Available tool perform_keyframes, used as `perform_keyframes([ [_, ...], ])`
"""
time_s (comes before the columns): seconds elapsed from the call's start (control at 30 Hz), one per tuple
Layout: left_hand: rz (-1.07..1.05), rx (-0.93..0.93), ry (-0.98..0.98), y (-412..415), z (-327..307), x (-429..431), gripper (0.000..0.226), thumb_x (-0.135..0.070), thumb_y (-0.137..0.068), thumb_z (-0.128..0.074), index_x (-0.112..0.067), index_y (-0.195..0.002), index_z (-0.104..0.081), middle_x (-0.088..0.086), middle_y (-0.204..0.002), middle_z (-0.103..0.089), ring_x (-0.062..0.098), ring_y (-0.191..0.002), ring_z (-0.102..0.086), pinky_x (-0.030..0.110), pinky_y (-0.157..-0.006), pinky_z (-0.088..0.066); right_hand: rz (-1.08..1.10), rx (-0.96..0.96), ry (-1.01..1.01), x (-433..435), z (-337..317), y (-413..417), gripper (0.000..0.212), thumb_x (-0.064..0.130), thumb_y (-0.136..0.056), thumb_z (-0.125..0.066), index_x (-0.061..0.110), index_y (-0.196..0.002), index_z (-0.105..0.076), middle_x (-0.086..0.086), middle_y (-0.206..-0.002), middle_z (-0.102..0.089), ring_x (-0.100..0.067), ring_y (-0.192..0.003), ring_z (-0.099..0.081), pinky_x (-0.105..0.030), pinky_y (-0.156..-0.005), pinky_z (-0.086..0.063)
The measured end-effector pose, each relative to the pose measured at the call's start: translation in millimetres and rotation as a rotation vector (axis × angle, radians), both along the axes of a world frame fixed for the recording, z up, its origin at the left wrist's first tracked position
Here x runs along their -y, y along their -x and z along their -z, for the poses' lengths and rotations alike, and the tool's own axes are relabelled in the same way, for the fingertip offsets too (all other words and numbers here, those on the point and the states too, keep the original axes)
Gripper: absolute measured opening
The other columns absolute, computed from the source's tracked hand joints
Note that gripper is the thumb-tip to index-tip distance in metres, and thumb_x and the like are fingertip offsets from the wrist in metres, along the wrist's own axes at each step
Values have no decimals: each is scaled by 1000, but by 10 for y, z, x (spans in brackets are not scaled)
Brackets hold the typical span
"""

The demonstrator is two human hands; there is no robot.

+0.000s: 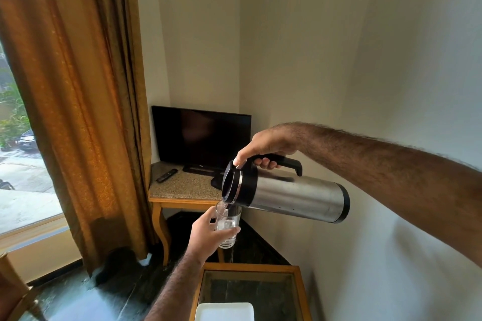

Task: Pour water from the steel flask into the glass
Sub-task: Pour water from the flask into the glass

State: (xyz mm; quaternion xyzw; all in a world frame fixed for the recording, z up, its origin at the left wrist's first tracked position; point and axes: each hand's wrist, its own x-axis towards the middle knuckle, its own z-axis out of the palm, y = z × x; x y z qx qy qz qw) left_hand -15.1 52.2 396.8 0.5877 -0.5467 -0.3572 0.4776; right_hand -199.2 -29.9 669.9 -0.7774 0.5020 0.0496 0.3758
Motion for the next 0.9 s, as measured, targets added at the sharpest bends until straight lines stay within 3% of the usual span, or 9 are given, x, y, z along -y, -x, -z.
perform_keyframes([
  [0.07, -3, 1, 2, 15, 10, 9, 60, -27, -67, -98, -44, -115, -65, -9, -108, -80, 4, -95, -79, 18, -74, -61, -10, -14, -16, -5, -8, -1, 26, 43, -95, -74, 26, -77, -83, 9, -51, -52, -9, -44, -48, -22, -48, -41],
  [0.17, -10, 14, 7, 29, 24, 12, 61, -26, -69, -98, -40, -118, -65, -8, -109, -79, 8, -94, -80, 21, -77, -62, -27, -51, -10, 7, -6, -12, 50, 44, -96, -72, 29, -48, -75, 9, -48, -52, -8, -42, -48, -20, -47, -42],
  [0.3, -15, 3, -1, 36, 33, 14, 65, -23, -70, -97, -30, -126, -66, -4, -112, -79, 11, -94, -80, 22, -76, -62, -22, -57, -10, 51, -14, -2, 50, 45, -94, -74, 28, -47, -74, 8, -50, -52, -10, -44, -48, -22, -49, -42],
  [0.5, -30, -22, -17, 54, 30, 4, 61, -24, -68, -98, -37, -118, -66, -7, -106, -80, 3, -90, -80, 13, -68, -59, -47, -73, 3, 64, -24, -17, 50, 48, -93, -74, 30, -47, -74, 9, -50, -51, -10, -45, -48, -23, -50, -42],
  [0.7, -40, -22, -14, 58, 38, 8, 58, -27, -67, -98, -42, -113, -66, -12, -105, -79, 0, -90, -79, 22, -77, -62, -54, -83, 6, 76, -32, -30, 50, 50, -91, -75, 28, -46, -73, 8, -51, -51, -12, -47, -48, -25, -51, -42],
  [0.9, -50, -10, -12, 58, 49, 4, 62, -28, -67, -98, -35, -120, -67, -7, -106, -79, 3, -91, -79, 18, -72, -60, -65, -68, 3, 77, -39, -51, 44, 49, -90, -76, 30, -51, -76, 5, -57, -51, -13, -51, -46, -27, -54, -41],
])
